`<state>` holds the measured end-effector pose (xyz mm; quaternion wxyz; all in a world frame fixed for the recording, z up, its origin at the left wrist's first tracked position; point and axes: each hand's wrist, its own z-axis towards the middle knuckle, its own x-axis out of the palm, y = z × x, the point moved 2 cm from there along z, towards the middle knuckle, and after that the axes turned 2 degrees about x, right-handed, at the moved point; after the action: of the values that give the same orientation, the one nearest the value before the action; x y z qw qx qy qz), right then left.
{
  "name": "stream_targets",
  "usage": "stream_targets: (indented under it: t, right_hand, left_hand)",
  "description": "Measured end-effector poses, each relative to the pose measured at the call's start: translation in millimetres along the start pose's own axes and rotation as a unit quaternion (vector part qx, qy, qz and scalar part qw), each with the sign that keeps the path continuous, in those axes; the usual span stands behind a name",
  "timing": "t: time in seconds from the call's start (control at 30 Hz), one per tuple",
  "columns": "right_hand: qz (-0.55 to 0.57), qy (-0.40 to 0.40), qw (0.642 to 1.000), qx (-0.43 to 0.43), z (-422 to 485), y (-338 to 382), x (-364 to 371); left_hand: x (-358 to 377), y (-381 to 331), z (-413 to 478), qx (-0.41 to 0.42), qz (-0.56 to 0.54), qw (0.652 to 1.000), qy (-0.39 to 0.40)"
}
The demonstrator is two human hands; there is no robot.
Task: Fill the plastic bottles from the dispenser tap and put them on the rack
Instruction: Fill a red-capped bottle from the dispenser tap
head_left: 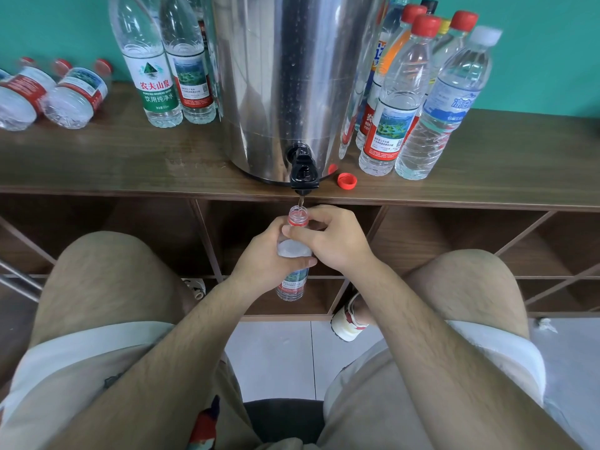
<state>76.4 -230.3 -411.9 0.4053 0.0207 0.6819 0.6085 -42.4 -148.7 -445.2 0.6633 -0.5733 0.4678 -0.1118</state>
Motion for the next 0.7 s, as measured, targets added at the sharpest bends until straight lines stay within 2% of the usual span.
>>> stream_targets:
  t: [0.43,0.7]
  right_hand:
    - [0.005,-0.069,0.997,-0.026,-0.1,1.2,1.8]
    - [-0.001,-0.101,0.993,-0.057,-0.3,5.2,-0.9]
  left_hand:
    - [-4.0,-14.4,0.5,-0.004,-0.036,0.999,-0.02]
    - [-1.3,-15.5,1.7,-0.011,-0.005,1.0,-0.004]
